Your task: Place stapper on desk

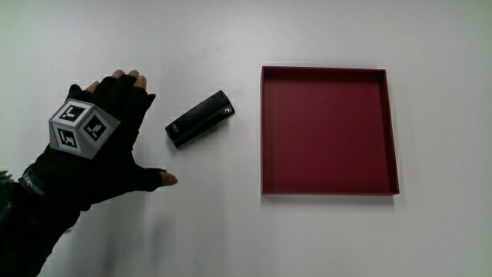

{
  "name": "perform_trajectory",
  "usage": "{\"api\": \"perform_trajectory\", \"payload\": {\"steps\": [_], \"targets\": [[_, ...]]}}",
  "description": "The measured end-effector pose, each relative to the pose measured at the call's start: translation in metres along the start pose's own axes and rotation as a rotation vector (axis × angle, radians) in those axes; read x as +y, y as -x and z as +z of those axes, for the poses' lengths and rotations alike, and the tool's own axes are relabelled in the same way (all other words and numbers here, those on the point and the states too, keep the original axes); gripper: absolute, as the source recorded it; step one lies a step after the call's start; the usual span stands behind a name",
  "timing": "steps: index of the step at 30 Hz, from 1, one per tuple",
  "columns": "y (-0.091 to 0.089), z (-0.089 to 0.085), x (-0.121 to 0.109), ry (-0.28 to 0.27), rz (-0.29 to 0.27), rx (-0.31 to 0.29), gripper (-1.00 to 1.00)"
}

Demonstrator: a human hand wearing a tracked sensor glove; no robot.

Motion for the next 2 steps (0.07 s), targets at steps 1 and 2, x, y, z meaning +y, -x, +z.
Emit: {"api": "perform_trajectory", "payload": {"steps": [1, 2], "targets": [[0.0014, -0.002, 0.0009, -0.006, -0.014, 0.005, -1.0], [0.0018, -0.0024, 0.0004, 0.003, 0.008, -0.006, -1.0]]}}
